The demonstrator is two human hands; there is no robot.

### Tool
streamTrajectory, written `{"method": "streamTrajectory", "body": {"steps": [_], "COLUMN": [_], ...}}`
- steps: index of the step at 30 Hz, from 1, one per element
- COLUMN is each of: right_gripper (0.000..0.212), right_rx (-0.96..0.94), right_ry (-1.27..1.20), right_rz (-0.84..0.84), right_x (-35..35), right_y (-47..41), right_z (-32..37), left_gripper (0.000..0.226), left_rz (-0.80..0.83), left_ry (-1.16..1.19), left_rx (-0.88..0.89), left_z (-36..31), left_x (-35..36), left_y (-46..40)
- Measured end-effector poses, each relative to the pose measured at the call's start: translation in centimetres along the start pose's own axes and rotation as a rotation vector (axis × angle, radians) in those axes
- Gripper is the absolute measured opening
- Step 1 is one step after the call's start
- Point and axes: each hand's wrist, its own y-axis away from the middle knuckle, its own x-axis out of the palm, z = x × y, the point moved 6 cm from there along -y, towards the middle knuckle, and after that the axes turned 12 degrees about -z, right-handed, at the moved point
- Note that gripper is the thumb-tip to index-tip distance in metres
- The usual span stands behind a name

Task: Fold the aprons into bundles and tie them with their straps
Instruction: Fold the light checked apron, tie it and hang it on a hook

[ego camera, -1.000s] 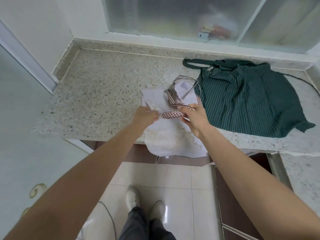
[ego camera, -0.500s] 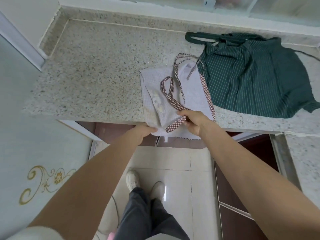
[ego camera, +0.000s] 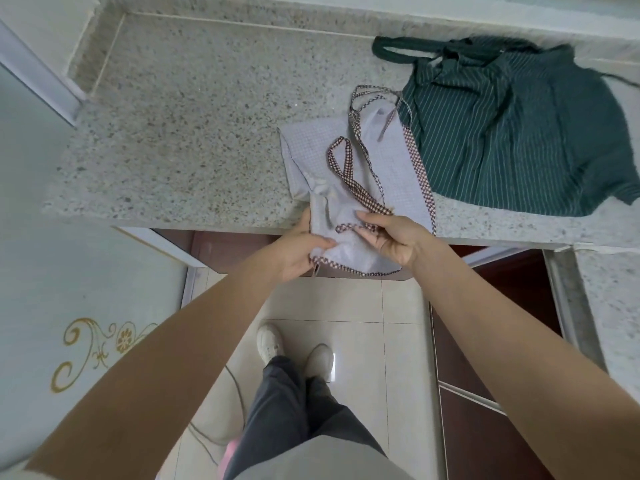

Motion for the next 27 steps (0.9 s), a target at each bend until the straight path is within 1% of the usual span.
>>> {"method": "streamTrajectory", "body": {"steps": [3,5,9,11,13,15,16,17,19,20,21,22,23,24,25,26,27], "right_gripper": [0.008,0.011,0.008,0.009,0.013,0.022,0.03,0.043,0.074,0.082,0.083,0.076,0.063,0.047,0.032,0.023,0.02], "right_rx": [0.026,0.013,-0.068,-0.106,-0.137,-0.171,-0.205,-0.262,-0.446,-0.563,-0.704,-0.849,-0.959,-1.01,-1.013,-0.99,-0.967], "right_ry": [-0.043,0.003,0.099,0.117,0.124,0.17,0.23,0.35,0.747,0.93,1.049,1.1,1.106,1.084,1.058,1.044,1.048], "right_rz": [0.02,0.029,0.034,0.025,0.009,-0.012,-0.035,-0.08,-0.237,-0.305,-0.344,-0.338,-0.288,-0.204,-0.098,0.003,0.071], "right_x": [0.5,0.9,1.2,1.2,1.3,1.5,1.6,1.5,1.0,1.0,1.3,1.9,2.5,3.1,3.7,4.2,4.6], "right_y": [0.8,1.3,2.0,2.2,2.5,2.4,2.2,2.0,1.9,2.3,3.0,3.7,4.4,4.7,5.0,5.2,5.2], "right_z": [-0.1,-0.3,-0.8,-0.8,-0.8,-0.8,-0.7,-0.5,0.6,1.3,2.0,2.5,2.8,2.9,2.7,2.4,2.2], "left_gripper": [0.088,0.081,0.044,0.028,0.033,0.029,0.026,0.028,0.038,0.041,0.042,0.042,0.043,0.045,0.045,0.042,0.035], "left_rz": [-0.136,-0.159,-0.192,-0.219,-0.183,-0.141,-0.125,-0.127,-0.158,-0.165,-0.173,-0.184,-0.194,-0.202,-0.203,-0.212,-0.221], "left_ry": [0.104,0.193,0.431,0.468,0.493,0.443,0.383,0.328,0.272,0.274,0.294,0.318,0.34,0.343,0.345,0.342,0.337], "left_rx": [0.003,-0.003,-0.102,-0.139,-0.159,-0.153,-0.141,-0.136,-0.133,-0.138,-0.142,-0.149,-0.15,-0.147,-0.141,-0.138,-0.148], "left_z": [-0.7,-1.0,-1.1,-1.1,-1.4,-2.0,-2.1,-2.2,-2.2,-2.2,-2.2,-2.2,-2.2,-2.3,-2.3,-2.4,-2.5], "left_x": [0.4,0.8,1.0,0.9,1.4,1.8,1.9,2.0,2.1,2.1,2.0,2.0,2.0,2.0,2.1,2.1,2.2], "left_y": [-0.8,-1.1,-1.5,-1.3,-0.6,-0.1,0.0,0.0,0.0,-0.1,-0.4,-0.6,-0.8,-0.9,-0.9,-0.8,-0.8]}}
